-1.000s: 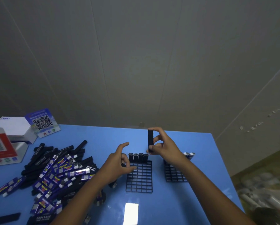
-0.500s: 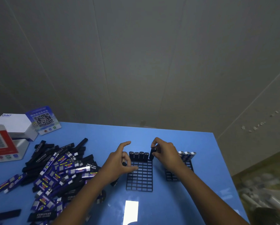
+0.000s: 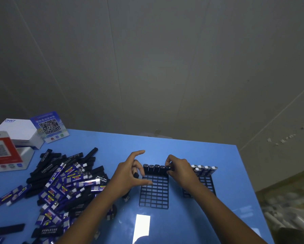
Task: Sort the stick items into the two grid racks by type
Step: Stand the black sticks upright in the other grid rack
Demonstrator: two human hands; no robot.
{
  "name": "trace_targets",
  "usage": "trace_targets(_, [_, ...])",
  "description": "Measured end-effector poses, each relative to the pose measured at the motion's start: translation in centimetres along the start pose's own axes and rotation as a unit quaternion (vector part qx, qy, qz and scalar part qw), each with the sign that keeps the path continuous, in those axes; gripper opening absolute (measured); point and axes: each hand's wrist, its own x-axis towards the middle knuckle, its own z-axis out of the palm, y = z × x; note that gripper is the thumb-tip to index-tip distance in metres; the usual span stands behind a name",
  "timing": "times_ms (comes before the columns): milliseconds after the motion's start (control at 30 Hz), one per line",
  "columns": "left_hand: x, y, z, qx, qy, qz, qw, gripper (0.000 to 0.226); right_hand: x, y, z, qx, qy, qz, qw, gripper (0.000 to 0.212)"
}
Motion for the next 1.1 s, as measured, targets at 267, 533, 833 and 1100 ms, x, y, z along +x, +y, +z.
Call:
trace_targets(267, [0.3,-0.2,0.0,-0.006,0.017,0.006,1.000,0.107,0.0,-2.0,-1.6,0.029,0.050,-0.050,0.997,0.030])
trace_targets(533, [-0.1,0.5,-0.2,-0.012,0.040,0.026,0.999,0.116,-1.9,-9.0,-3.1,0.221,-0.074,-0.056,0.971,0.012])
trace_targets(833, [-1.8,0.9,-1.0,0.011,0.055,0.043,0.998,0.111,-3.3,-11.3,-1.7,0.226,-0.094,-0.030,0.969,0.013])
trace_targets(1100, [-2.6,0.9,-1.5,0.054,0.060,0.060,0.995,0.110,-3.7,-12.1,-1.7,0.214,-0.126,-0.028,0.968,0.017])
